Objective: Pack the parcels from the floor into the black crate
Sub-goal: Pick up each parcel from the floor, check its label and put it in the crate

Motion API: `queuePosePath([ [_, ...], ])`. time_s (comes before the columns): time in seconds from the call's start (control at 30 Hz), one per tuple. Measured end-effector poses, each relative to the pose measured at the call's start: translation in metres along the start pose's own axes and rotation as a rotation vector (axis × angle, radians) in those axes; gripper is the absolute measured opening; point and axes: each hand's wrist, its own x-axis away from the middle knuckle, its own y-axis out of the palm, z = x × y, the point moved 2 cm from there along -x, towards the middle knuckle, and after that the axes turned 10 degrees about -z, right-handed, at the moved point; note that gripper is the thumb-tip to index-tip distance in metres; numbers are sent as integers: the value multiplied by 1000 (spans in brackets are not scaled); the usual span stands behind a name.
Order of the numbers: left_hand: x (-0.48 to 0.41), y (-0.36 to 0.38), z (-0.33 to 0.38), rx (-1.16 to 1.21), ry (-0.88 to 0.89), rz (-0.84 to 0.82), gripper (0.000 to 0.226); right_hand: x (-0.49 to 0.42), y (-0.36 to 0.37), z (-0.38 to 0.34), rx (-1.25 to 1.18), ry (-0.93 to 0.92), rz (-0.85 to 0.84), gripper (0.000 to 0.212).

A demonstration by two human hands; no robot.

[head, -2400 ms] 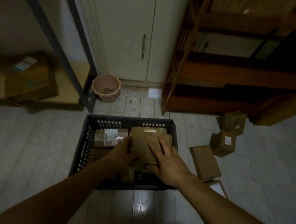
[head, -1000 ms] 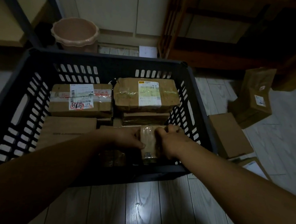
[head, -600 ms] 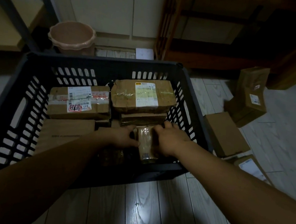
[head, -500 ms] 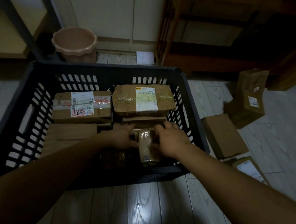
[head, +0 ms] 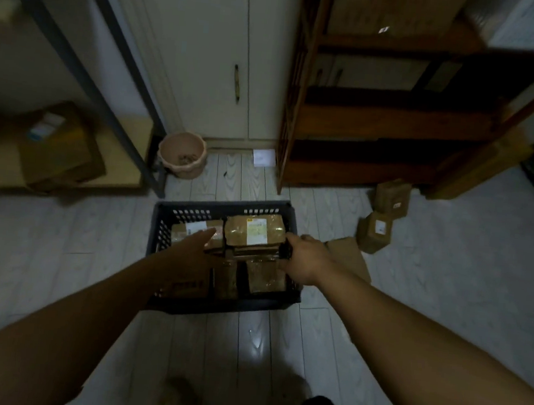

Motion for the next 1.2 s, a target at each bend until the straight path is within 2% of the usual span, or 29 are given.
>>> queuePosePath([
  [0.1,82,-8,49,41,-12,0,23,74,-39,-13,-15,-18,0,63],
  [0.23,151,-7,79,88,31,75,24,147,-75,-21,26,-40,86,69],
  [0.33,184,-10,96,39,24,143,65,186,-88,-20,24,-35,200,73],
  [0.4,203,-11,111,-12,49,168,76,215,-90,-14,-4,-3,277,74],
  [0.63,256,4,189,-207,283,177,74,321,-80,31,-49,187,484,75],
  [0.8,273,36,247,-198,386,125,76,380,-78,85,-99,249,576,75],
  [1.0,267,89,313,-260,403,144,78,417,-78,168,-165,259,584,75],
  [1.2,231,173,403,-219,358,136,78,452,-86,271,-156,237,560,76],
])
